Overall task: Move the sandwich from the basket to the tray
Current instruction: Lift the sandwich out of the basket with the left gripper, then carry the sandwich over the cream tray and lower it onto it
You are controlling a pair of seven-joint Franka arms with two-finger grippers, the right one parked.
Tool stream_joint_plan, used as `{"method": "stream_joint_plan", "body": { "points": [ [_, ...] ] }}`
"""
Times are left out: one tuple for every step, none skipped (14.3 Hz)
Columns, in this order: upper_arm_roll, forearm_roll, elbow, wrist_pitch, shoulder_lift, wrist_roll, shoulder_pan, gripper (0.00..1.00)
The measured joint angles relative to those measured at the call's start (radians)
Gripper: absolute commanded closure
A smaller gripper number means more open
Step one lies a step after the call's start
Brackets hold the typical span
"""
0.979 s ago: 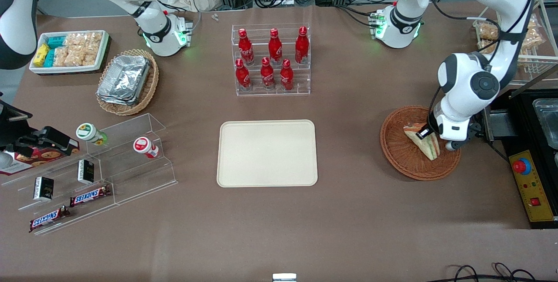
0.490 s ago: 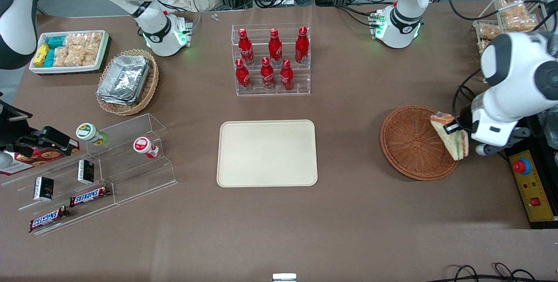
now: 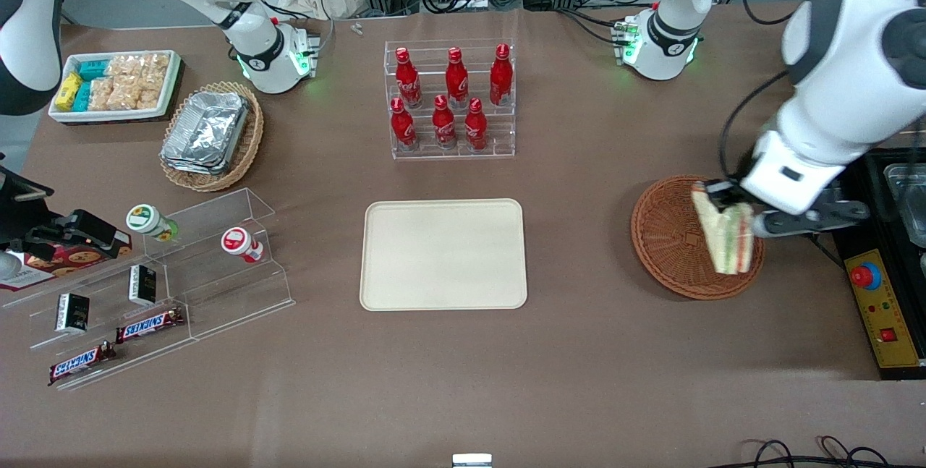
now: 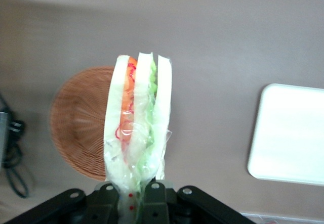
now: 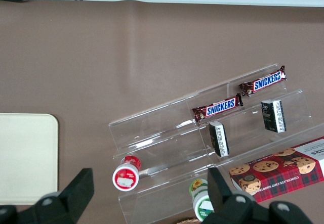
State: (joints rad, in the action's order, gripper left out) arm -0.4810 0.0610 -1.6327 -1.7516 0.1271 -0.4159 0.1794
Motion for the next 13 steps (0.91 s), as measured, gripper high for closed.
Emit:
{"method": "stream_joint_plan", "body": {
  "points": [
    [-0.039, 0.001, 0.000, -0.001, 0.018, -0.048, -0.014, 1.00],
    [-0.065, 0.012, -0.001, -0.009, 0.042, -0.108, -0.043, 1.00],
    [-0.076, 0.039, -0.001, -0.025, 0.070, -0.184, -0.086, 1.00],
    [-0.081, 0.076, -0.002, -0.042, 0.105, -0.268, -0.138, 1.00],
    [-0.083, 0.111, -0.002, -0.057, 0.144, -0.344, -0.186, 1.00],
    [-0.084, 0.136, -0.003, -0.073, 0.187, -0.408, -0.232, 1.00],
    [-0.084, 0.147, -0.003, -0.098, 0.228, -0.455, -0.266, 1.00],
    [-0.085, 0.149, -0.004, -0.118, 0.260, -0.481, -0.285, 1.00],
    [-0.084, 0.149, -0.004, -0.132, 0.285, -0.493, -0.294, 1.00],
    [-0.084, 0.149, -0.005, -0.144, 0.305, -0.495, -0.298, 1.00],
    [-0.084, 0.149, -0.005, -0.160, 0.324, -0.497, -0.299, 1.00],
    [-0.084, 0.149, -0.005, -0.186, 0.343, -0.499, -0.300, 0.96],
    [-0.084, 0.149, -0.005, -0.224, 0.365, -0.500, -0.300, 0.96]
  ]
}}
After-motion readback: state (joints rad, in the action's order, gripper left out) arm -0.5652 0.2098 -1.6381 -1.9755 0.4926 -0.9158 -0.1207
